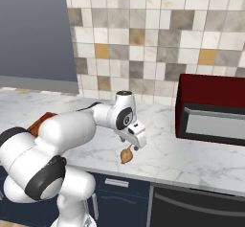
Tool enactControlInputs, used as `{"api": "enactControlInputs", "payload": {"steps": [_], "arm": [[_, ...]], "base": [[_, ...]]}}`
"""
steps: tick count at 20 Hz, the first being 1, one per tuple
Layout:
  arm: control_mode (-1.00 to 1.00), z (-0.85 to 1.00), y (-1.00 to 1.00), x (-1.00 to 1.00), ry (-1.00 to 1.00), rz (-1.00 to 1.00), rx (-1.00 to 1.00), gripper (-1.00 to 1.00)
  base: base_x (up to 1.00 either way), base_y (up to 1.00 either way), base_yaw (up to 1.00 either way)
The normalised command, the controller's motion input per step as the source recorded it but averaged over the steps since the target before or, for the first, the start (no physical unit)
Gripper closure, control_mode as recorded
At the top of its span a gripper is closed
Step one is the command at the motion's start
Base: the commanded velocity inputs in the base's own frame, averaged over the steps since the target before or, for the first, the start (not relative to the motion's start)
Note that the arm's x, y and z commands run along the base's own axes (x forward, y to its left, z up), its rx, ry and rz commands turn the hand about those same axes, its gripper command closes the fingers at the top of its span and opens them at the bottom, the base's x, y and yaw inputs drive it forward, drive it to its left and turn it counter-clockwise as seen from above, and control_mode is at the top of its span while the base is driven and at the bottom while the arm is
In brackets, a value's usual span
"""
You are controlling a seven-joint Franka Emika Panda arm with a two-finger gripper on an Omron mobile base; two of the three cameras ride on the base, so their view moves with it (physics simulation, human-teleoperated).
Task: Place the avocado, onion, tomato, and bell pepper on the cutting board.
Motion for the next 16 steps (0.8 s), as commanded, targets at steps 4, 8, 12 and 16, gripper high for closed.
{"api": "enactControlInputs", "payload": {"steps": [4, 8, 12, 16], "arm": [[-1.00, -0.09, 0.00, 0.00, -0.03, 0.02, 0.02, -1.00], [-1.00, -0.07, 0.03, 0.00, -0.03, 0.01, 0.01, -1.00], [-1.00, -0.11, 0.17, 0.00, -0.02, 0.00, 0.00, -1.00], [-1.00, -0.17, 0.13, -0.05, 0.00, 0.01, 0.00, -1.00]], "base": [[0.00, 0.00, 0.00], [0.00, 0.00, 0.00], [0.00, 0.00, 0.00], [0.00, 0.00, 0.00]]}}
